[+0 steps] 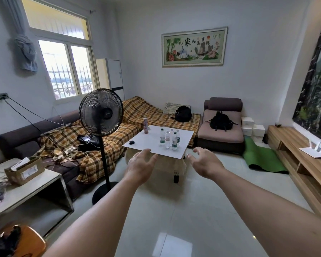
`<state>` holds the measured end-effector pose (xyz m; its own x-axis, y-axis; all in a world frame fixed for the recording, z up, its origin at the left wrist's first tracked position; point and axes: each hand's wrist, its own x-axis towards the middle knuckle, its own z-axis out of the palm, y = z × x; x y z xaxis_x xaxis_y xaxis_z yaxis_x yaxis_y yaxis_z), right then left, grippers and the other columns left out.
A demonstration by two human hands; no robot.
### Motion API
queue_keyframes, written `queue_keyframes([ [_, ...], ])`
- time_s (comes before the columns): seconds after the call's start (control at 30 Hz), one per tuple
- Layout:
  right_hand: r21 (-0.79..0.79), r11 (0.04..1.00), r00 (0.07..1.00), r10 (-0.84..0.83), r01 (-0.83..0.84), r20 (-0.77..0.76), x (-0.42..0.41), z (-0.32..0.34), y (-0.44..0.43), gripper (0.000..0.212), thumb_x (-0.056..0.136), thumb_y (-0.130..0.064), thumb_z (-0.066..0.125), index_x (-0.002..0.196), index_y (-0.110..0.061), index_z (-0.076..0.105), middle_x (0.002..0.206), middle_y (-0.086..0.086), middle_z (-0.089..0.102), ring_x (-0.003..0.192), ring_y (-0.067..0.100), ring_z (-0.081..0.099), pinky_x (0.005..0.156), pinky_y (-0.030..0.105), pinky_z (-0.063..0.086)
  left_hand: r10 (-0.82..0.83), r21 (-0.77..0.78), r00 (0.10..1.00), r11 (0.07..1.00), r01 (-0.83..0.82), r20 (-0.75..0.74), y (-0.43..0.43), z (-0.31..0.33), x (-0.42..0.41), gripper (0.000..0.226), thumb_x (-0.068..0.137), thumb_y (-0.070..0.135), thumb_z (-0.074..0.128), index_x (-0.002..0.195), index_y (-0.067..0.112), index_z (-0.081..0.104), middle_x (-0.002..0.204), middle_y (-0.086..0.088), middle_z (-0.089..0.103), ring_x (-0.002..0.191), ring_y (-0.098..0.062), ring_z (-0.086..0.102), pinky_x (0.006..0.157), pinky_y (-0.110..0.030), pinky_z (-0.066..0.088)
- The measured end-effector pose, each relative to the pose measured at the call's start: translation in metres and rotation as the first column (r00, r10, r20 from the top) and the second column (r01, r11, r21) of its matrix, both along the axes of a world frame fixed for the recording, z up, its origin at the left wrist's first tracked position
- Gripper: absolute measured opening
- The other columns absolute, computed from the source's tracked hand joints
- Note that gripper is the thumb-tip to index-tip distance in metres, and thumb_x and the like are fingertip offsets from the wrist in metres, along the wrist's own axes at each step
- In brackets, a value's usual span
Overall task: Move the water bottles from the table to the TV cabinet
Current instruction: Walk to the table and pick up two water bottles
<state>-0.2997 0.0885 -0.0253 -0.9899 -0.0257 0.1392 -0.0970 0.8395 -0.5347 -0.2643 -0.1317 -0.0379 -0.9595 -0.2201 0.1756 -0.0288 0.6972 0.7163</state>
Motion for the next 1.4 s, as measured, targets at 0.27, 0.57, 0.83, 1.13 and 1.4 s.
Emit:
queue_keyframes([
  [0.27,0.010,1.000,1.000,0.002,-0.002,0.009,-0.105,-0.017,-0.009,0.056,0.090,-0.052,0.045,0.136,-0.020,0.045,0.144,0.006,0.046,0.129,0.025,0.045,0.101,0.041,0.043,-0.020,-0.015,0.999,1.000,0.021,0.032,-0.006,-0.015,-0.105,0.054,0.088,0.055,0.044,0.136,0.031,0.042,0.143,-0.003,0.044,0.127,-0.024,0.042,0.104,-0.045,0.038],
  [0.57,0.008,0.999,0.998,0.040,-0.040,0.057,-0.284,-0.031,0.030,0.059,0.088,-0.053,0.046,0.138,-0.021,0.042,0.146,0.004,0.043,0.128,0.026,0.045,0.099,0.044,0.044,-0.002,0.002,0.996,1.000,0.002,0.087,0.034,-0.031,-0.274,0.051,0.089,0.052,0.048,0.135,0.032,0.043,0.145,-0.003,0.041,0.130,-0.022,0.039,0.103,-0.040,0.036],
  [0.83,0.054,0.995,0.992,0.081,-0.086,0.092,-0.428,-0.033,0.054,0.057,0.088,-0.050,0.048,0.137,-0.021,0.043,0.143,0.004,0.047,0.127,0.025,0.047,0.098,0.043,0.046,-0.017,-0.022,0.993,1.000,0.020,0.115,0.063,-0.041,-0.412,0.050,0.086,0.054,0.048,0.133,0.034,0.044,0.142,0.002,0.045,0.123,-0.019,0.045,0.095,-0.036,0.038],
  [1.13,0.090,0.989,0.989,0.106,-0.116,0.106,-0.595,-0.060,0.029,0.058,0.087,-0.049,0.051,0.136,-0.019,0.045,0.141,0.005,0.048,0.127,0.025,0.046,0.102,0.041,0.043,-0.067,-0.049,0.988,0.996,0.075,0.139,0.040,-0.075,-0.583,0.053,0.086,0.055,0.048,0.134,0.034,0.042,0.145,0.004,0.041,0.130,-0.019,0.040,0.102,-0.038,0.035],
  [1.4,0.164,0.982,0.985,0.067,-0.093,0.162,-0.742,-0.073,0.008,0.056,0.087,-0.049,0.050,0.136,-0.023,0.044,0.141,0.004,0.046,0.125,0.025,0.048,0.098,0.042,0.044,-0.149,-0.043,0.969,0.986,0.161,0.199,0.024,-0.110,-0.741,0.054,0.086,0.056,0.043,0.135,0.035,0.039,0.145,0.005,0.039,0.126,-0.020,0.043,0.099,-0.045,0.043],
])
